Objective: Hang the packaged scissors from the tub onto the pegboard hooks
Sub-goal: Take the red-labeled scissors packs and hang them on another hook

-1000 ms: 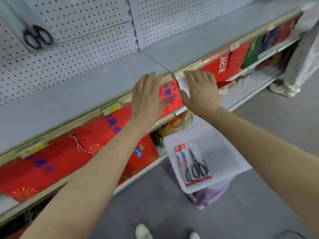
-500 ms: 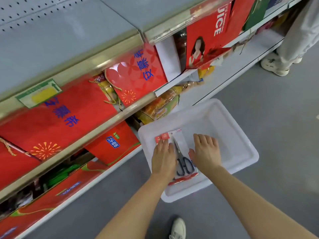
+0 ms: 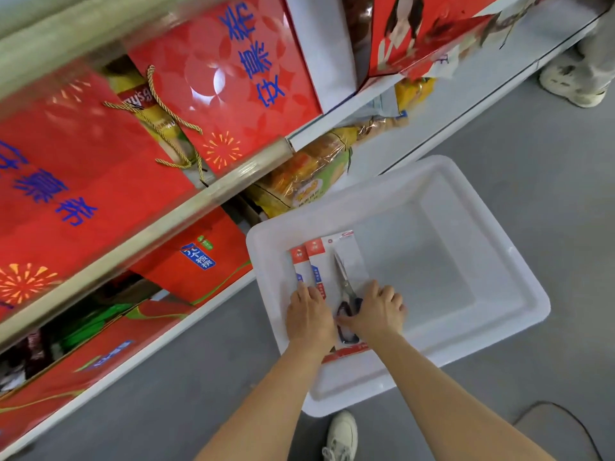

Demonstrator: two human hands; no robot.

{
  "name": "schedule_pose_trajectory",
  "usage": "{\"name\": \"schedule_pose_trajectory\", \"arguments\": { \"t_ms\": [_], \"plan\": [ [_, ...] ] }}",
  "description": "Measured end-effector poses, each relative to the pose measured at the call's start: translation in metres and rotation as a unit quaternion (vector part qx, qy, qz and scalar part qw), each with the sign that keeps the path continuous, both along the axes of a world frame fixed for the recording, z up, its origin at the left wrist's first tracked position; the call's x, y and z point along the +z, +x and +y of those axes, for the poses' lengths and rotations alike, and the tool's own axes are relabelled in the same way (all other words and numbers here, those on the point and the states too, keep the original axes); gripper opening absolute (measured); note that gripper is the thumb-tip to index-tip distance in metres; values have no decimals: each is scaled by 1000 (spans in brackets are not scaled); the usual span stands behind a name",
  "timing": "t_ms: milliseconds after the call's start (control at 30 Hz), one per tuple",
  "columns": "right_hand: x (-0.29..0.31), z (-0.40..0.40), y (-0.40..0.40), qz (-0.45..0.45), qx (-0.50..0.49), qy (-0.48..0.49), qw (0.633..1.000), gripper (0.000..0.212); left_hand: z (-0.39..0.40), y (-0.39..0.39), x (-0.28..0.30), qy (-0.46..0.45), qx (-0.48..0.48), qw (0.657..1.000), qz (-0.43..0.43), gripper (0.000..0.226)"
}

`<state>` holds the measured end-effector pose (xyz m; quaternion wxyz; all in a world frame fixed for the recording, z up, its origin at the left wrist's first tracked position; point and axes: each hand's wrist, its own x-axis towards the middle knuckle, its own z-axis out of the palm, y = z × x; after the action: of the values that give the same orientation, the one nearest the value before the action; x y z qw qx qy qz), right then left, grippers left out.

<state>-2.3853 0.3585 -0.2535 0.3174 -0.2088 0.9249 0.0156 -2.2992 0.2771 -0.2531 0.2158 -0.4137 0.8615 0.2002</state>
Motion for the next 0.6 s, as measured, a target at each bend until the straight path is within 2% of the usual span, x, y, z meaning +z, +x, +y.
{"name": "schedule_pose_trajectory", "arguments": {
  "t_ms": [167, 300, 367, 433, 533, 600],
  "plan": [
    [-5, -10, -1, -21, -57, 6, 998, 105, -2, -14, -6, 45, 102, 994, 4, 78],
    [5, -6, -6, -92, -146, -103, 979, 82, -3, -21, -9, 67, 207, 975, 45, 79],
    [18, 4, -14, -75, -139, -123, 980, 75, -2, -27, -8, 63, 243, 967, 51, 80],
    [28, 18, -25, -44, -128, -142, 981, 78, -2, -37, -5, 51, 274, 959, 39, 88],
    [40, 39, -41, -15, -167, -179, 969, 85, -1, -54, -1, 32, 320, 947, 8, 105],
    [45, 49, -47, -1, -196, -197, 961, 78, -3, -60, -2, 36, 357, 933, 9, 107]
  ]
}}
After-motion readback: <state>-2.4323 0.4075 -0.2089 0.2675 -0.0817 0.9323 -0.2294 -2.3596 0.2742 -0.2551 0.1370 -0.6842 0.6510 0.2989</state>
